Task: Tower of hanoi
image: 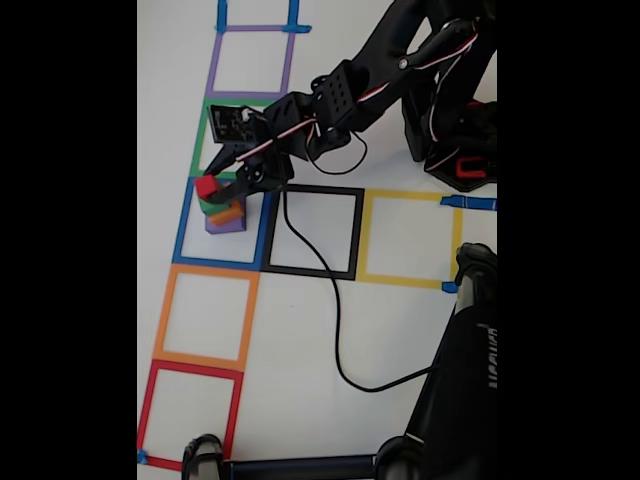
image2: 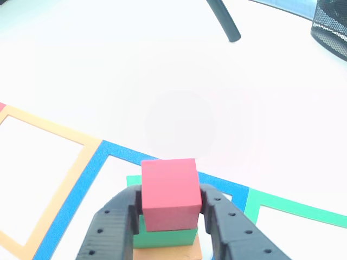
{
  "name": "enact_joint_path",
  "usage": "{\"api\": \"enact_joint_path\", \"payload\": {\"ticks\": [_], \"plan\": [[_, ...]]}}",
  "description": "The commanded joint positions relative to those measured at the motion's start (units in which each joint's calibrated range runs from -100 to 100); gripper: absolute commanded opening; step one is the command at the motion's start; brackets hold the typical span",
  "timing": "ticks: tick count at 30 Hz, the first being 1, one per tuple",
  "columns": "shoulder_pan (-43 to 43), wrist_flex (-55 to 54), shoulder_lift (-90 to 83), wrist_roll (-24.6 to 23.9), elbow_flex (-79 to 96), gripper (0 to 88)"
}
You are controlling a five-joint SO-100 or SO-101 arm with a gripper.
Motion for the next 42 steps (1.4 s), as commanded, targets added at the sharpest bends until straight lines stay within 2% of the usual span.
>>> {"api": "enact_joint_path", "payload": {"ticks": [1,10,18,23,30,33,36,39,42], "plan": [[-0.2,-2.0,0.1,0.7,-2.3,2.5],[0.2,-3.9,0.3,0.7,-1.0,15.7],[0.5,-5.0,-0.1,0.7,-0.9,20.6],[0.9,-2.5,-4.9,0.7,-0.5,19.8],[0.7,15.9,-17.2,0.7,-6.2,18.1],[0.5,28.2,-22.3,0.7,-11.8,9.1],[0.5,42.2,-26.5,-2.3,-18.7,1.0],[0.5,52.3,-28.7,-4.9,-25.4,0.9],[0.4,62.2,-28.9,-9.6,-34.7,0.9]]}}
